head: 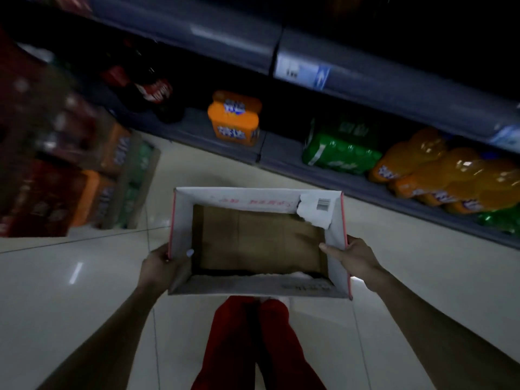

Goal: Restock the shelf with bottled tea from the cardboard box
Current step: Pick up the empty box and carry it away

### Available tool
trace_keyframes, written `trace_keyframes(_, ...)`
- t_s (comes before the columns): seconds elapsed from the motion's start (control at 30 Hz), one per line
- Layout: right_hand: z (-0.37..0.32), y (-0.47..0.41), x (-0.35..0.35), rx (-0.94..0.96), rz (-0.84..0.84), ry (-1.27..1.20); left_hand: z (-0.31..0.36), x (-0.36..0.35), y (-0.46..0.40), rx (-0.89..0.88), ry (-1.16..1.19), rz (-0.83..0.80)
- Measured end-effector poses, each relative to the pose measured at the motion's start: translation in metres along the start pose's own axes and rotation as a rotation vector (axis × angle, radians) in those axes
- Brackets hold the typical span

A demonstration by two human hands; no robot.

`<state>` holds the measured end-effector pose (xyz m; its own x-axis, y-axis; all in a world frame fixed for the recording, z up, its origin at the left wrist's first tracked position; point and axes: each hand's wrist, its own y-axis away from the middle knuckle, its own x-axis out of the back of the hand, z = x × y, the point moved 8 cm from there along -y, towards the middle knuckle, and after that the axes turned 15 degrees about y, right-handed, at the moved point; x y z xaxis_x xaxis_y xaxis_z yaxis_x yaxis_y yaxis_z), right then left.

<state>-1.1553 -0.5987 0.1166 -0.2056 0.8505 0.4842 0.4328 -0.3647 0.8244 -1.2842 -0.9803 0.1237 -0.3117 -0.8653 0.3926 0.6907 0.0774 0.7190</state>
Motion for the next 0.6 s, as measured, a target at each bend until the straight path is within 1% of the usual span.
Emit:
trace_keyframes(0.17, -0.046, 0.099, 0.059, 0.072, 0.012, 0.078, 0.048, 0.056, 0.104, -0.066, 0.062, 0.069)
trace_keyframes(0.3, -0.081, 0.159, 0.076, 0.151, 0.022, 0.144, 0.061, 0.108, 0.169, -0.092, 0.168, 0.125)
trace_keyframes(0.47, -0.149, 0.214, 0.05, 0.302, -0.039, 0.262, 0.03, 0.179, 0.234, -0.068, 0.281, 0.208)
trace_keyframes(0.6, -0.213, 0.253, 0.001, 0.454, -0.078, 0.393, -0.038, 0.234, 0.264, -0.04, 0.435, 0.31)
